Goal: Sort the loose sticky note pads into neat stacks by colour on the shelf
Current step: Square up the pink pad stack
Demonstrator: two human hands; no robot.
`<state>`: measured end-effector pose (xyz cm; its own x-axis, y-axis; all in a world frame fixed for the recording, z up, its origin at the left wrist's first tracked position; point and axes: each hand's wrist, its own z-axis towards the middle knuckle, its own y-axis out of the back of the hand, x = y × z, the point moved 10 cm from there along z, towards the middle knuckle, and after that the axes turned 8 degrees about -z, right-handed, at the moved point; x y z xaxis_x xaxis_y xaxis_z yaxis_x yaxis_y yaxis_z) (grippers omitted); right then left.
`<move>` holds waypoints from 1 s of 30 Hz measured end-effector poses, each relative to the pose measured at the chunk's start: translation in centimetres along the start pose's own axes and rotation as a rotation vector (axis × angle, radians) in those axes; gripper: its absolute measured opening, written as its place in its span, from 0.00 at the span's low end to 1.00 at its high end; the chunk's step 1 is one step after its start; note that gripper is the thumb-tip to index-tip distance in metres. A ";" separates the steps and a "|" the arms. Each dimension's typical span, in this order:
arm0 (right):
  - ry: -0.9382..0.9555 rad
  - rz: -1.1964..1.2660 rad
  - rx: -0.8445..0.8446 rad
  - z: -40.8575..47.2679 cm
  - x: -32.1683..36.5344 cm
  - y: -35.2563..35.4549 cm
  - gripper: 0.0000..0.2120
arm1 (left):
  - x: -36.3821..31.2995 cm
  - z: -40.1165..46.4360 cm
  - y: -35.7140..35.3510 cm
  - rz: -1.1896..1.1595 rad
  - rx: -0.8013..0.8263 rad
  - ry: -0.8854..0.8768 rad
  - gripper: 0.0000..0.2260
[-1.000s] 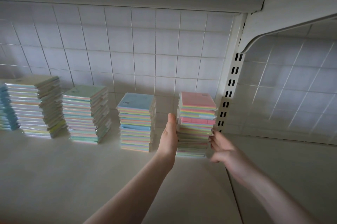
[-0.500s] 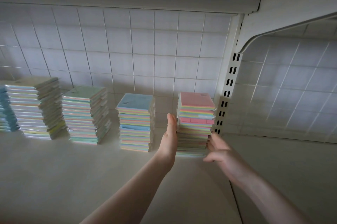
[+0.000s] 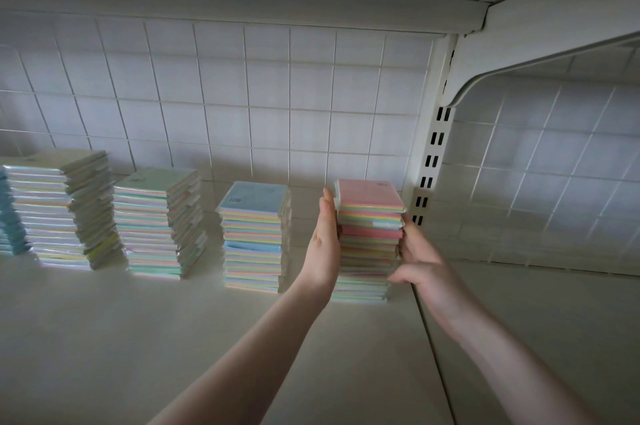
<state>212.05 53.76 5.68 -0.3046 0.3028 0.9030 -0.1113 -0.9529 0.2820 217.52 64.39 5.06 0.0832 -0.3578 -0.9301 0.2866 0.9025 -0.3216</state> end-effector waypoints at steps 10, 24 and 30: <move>-0.024 -0.112 0.041 -0.4 -0.1 -0.7 0.37 | 0.3 0.6 0.3 0.080 0.015 -0.031 0.24; -0.061 -0.088 -0.026 2.1 -0.2 1.4 0.49 | -1.3 1.9 -0.3 0.043 -0.008 0.035 0.24; -0.009 -0.126 -0.013 1.9 0.0 0.9 0.48 | -1.7 1.5 0.0 0.058 -0.027 0.003 0.23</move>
<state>213.72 52.83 6.50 -0.2792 0.4200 0.8635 -0.1602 -0.9070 0.3894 218.83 64.58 6.90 0.0956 -0.3044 -0.9477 0.2558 0.9276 -0.2721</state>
